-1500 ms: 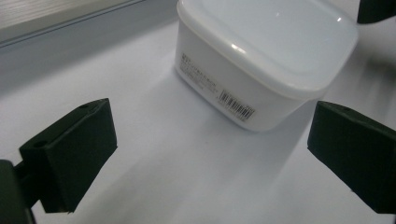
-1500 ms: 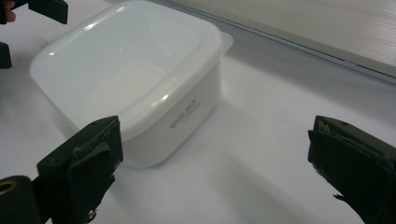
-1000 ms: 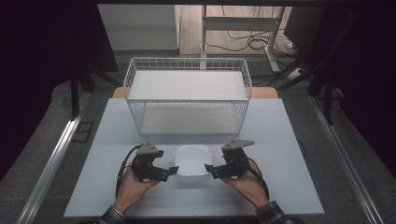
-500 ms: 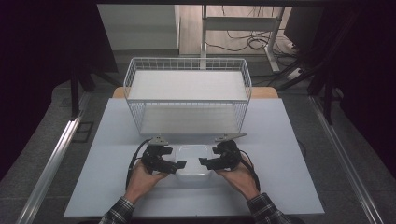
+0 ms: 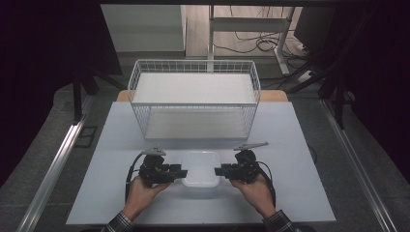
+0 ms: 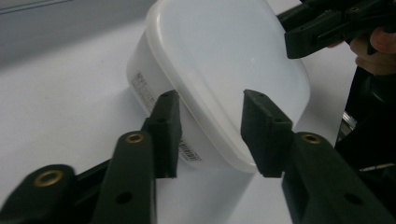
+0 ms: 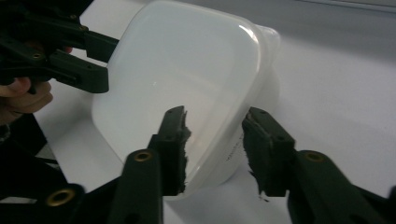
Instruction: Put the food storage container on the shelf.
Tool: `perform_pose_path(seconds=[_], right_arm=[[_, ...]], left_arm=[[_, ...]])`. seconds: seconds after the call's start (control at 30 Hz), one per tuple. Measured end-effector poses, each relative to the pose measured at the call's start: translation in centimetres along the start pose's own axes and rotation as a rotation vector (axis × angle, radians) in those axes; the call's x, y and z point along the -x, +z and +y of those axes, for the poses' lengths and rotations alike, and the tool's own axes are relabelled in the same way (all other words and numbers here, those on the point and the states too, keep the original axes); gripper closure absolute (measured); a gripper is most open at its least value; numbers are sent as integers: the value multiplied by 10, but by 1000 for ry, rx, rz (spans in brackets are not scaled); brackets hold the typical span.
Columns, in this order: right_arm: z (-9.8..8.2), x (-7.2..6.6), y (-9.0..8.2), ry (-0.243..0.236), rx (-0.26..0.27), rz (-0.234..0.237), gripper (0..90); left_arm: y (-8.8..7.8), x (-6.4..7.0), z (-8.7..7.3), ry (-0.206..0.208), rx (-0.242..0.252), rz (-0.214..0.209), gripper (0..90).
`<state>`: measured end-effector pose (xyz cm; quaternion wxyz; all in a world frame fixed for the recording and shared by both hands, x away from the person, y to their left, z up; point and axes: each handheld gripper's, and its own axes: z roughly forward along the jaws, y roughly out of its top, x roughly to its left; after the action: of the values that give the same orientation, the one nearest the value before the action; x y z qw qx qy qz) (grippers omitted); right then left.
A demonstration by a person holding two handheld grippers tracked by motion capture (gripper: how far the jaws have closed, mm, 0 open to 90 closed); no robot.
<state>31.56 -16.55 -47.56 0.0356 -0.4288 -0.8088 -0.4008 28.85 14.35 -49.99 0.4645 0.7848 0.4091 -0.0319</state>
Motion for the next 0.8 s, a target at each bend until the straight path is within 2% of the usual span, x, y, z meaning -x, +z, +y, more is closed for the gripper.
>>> perform_pose_path(seconds=[0.03,0.1,0.17,0.2,0.27,0.37,0.47,0.53,0.7,0.8], right_arm=[[0,0,0,0,0,0,636],[-2,1,-4,13,19,13,679],[-3,1,-6,14,32,11,698],[-3,0,-7,13,38,7,714],[-3,-2,-10,5,66,-11,768],[-4,-4,-10,8,78,-27,779],[-6,-5,-10,-10,87,-48,781],[-6,-10,-8,-54,96,-83,782],[-4,-12,-9,-71,116,-85,782],[-1,-17,-14,-101,141,-93,781]], left_arm=[[-1,1,0,-8,5,4,599],[-2,6,0,-14,24,40,645],[-3,6,0,-17,31,45,684],[-5,7,0,-23,47,50,684],[-6,7,-1,-18,56,58,745],[-6,9,-2,-18,67,73,770],[-6,10,-2,-24,76,86,783],[-7,10,-1,-14,75,106,791],[-11,12,1,-6,91,105,793],[-15,15,4,9,98,107,794]])
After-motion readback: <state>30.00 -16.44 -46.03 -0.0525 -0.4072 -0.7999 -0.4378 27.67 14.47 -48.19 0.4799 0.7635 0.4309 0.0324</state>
